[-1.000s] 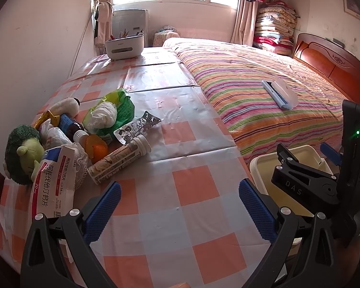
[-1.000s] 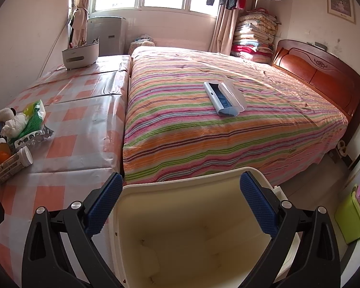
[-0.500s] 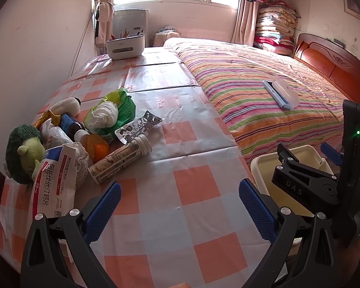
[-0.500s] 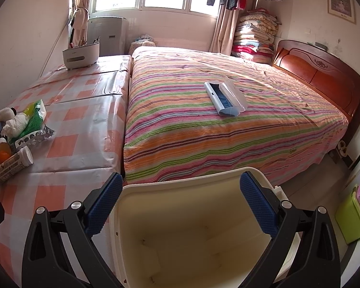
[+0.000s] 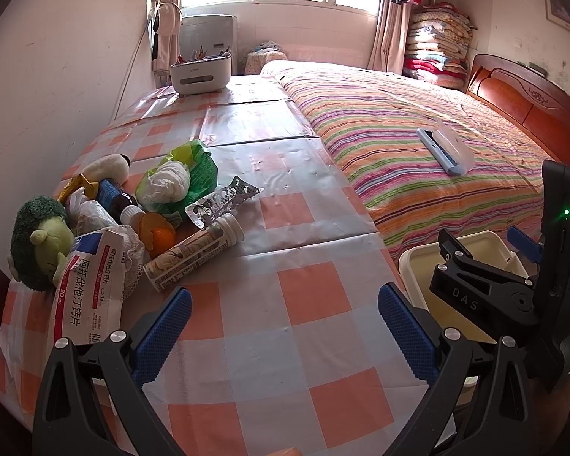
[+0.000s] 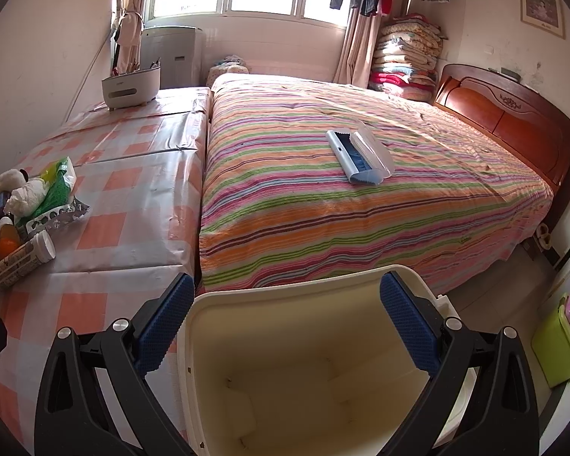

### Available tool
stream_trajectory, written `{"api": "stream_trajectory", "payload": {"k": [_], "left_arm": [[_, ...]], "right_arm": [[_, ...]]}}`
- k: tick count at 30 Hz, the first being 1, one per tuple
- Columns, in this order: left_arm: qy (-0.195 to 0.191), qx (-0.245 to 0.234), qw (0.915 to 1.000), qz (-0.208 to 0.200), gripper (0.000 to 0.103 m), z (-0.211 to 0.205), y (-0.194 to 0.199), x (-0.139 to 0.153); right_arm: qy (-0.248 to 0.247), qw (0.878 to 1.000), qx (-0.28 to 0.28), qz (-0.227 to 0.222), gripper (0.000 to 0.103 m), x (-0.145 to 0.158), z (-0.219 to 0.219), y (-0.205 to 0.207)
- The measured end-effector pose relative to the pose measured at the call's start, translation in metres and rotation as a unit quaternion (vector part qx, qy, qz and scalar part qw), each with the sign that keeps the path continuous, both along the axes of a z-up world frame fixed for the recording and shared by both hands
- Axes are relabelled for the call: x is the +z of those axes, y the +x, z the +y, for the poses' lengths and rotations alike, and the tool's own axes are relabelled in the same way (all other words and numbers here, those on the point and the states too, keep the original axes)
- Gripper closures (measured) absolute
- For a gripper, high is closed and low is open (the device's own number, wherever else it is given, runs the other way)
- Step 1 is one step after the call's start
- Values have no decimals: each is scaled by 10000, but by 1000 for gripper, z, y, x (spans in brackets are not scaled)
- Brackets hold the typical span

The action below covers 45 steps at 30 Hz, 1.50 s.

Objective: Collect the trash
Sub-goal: 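Reach the left tool to the white medicine box and grasp it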

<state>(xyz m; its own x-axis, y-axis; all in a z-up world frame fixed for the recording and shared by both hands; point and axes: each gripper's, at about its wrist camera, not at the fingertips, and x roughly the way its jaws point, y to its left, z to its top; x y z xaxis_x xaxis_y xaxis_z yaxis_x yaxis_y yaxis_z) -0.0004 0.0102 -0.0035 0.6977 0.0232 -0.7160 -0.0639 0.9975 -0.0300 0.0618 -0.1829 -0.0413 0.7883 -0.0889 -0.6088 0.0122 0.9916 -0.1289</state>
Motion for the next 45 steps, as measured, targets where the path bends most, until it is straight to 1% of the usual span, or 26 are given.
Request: {"api": "stream_trajectory", "payload": {"k": [15,22,32,37,40,45], "left_arm": [[44,58,10000,-40,7,4,-3,4],[93,182,9997,-103,7,11,-7,11],[194,393,9990,-59,7,25,-12,12],[309,547,9980,-114,7,38,-18,16],[291,636,9974,-186,7,51,-22,21],[254,877,9954,-284,7,79,-28,28]], "right_arm": [[31,10000,57,-27,6,1,3,-2],[76,9999,122,-43,6,3,7,-4],[111,9997,218,-46,6,5,13,-6],[184,9992,345,-29,6,6,20,-5],[219,9987,464,-18,6,6,27,-6],[430,9957,820,-5,6,9,40,-5]]}}
